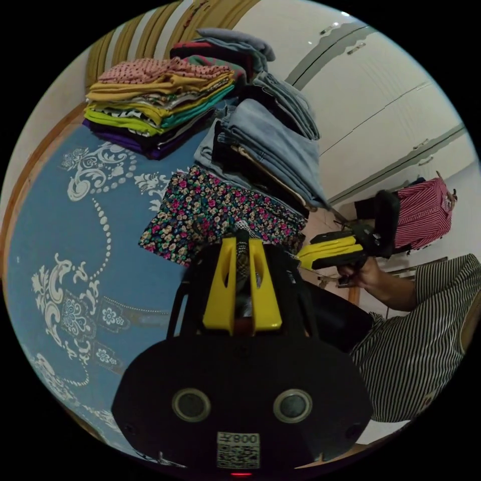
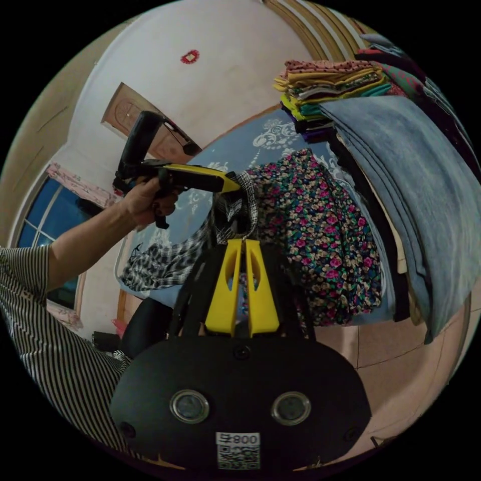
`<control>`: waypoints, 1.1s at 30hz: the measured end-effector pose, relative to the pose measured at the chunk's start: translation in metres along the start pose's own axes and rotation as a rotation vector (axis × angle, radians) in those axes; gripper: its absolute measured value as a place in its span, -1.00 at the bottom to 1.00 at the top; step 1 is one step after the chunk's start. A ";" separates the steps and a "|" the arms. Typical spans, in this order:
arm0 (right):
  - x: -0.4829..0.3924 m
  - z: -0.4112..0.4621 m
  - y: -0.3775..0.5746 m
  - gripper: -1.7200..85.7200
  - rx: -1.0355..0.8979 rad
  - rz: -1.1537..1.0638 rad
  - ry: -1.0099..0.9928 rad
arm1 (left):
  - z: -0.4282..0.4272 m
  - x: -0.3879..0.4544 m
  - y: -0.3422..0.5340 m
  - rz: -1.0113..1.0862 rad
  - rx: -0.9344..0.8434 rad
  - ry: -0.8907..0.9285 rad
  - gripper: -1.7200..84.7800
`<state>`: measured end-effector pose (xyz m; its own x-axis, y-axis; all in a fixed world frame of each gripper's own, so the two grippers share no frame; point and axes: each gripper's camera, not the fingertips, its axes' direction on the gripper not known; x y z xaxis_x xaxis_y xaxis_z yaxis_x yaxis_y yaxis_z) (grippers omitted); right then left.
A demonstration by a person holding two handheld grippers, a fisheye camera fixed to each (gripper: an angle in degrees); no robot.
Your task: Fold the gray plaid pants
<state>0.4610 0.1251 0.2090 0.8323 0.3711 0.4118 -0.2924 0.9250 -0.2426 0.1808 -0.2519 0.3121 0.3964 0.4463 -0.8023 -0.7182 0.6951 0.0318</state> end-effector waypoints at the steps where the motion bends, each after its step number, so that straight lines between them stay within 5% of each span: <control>1: -0.012 -0.001 -0.002 -0.93 0.007 -0.020 -0.024 | -0.014 0.001 0.013 0.005 0.012 -0.001 -0.90; 14: -0.189 0.047 -0.039 -0.94 -0.029 -0.316 -0.301 | -0.179 -0.012 0.231 -0.090 0.251 -0.032 -0.92; 33: -0.398 0.316 -0.062 -0.93 -0.598 -0.444 -0.345 | -0.232 -0.096 0.560 -0.567 0.200 -0.003 -0.83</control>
<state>-0.0012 -0.0540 0.3377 0.5914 0.0745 0.8029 0.4119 0.8281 -0.3803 -0.3924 -0.0368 0.2686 0.6883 -0.0239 -0.7250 -0.2723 0.9179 -0.2888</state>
